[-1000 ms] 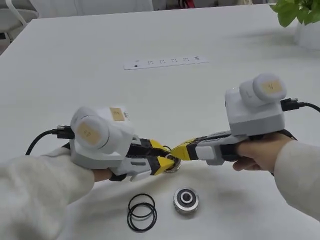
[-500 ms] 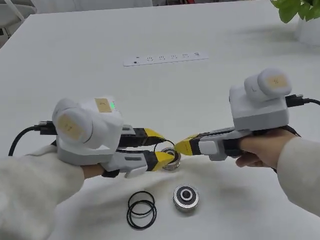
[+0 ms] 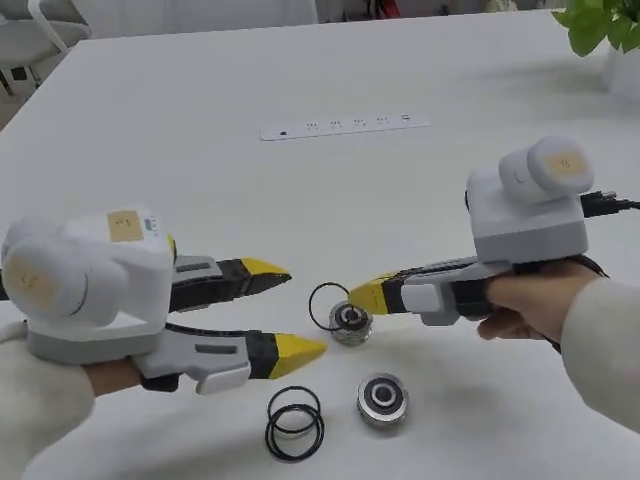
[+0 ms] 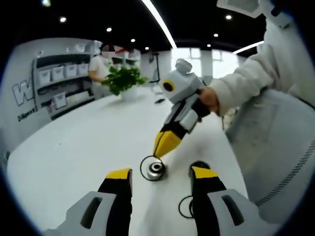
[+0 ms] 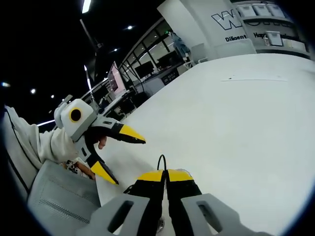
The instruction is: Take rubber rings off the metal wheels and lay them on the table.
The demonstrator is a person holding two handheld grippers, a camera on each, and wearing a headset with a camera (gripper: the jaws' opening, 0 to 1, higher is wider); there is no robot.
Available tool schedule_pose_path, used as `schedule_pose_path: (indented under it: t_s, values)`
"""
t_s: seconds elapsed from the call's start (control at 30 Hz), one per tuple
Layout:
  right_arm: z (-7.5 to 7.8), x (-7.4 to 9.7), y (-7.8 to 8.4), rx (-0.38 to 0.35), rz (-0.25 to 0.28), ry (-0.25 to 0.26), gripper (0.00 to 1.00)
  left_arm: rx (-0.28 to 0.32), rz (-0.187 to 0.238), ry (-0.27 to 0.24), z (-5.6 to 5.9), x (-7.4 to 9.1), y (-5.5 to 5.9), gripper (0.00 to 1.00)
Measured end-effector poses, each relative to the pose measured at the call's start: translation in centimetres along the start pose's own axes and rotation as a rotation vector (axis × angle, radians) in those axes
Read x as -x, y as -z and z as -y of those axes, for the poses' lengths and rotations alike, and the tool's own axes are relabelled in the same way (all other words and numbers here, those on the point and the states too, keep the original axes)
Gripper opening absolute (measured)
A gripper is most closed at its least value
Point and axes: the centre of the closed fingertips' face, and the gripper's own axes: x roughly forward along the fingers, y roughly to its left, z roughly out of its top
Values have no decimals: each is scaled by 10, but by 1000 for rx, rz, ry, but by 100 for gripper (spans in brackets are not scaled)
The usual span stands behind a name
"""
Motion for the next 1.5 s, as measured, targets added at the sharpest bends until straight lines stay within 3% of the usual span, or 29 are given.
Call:
schedule_pose_path:
  t_s: [0.33,0.47,0.6,0.73,0.93,1.13,1.27,1.5]
  values:
    - [-24,-8,8,14,-44,-68,0,56,-1,-45,6,32,9,55]
    - [-35,-13,20,18,-90,-104,0,74,-17,-74,10,48,17,57]
    - [-47,-17,31,33,-132,-130,0,91,-42,-73,21,64,29,58]
    - [-50,-19,35,35,-150,-147,0,106,-62,-86,29,78,39,59]
    - [-63,-21,44,37,-186,-184,0,130,-74,-116,35,91,48,59]
    - [-73,-23,61,28,-258,-231,0,152,-93,-135,42,100,60,60]
    - [-72,-23,69,39,-290,-222,0,171,-94,-151,43,104,64,60]
    - [-59,-22,70,64,-294,-165,0,178,-87,-196,35,110,65,61]
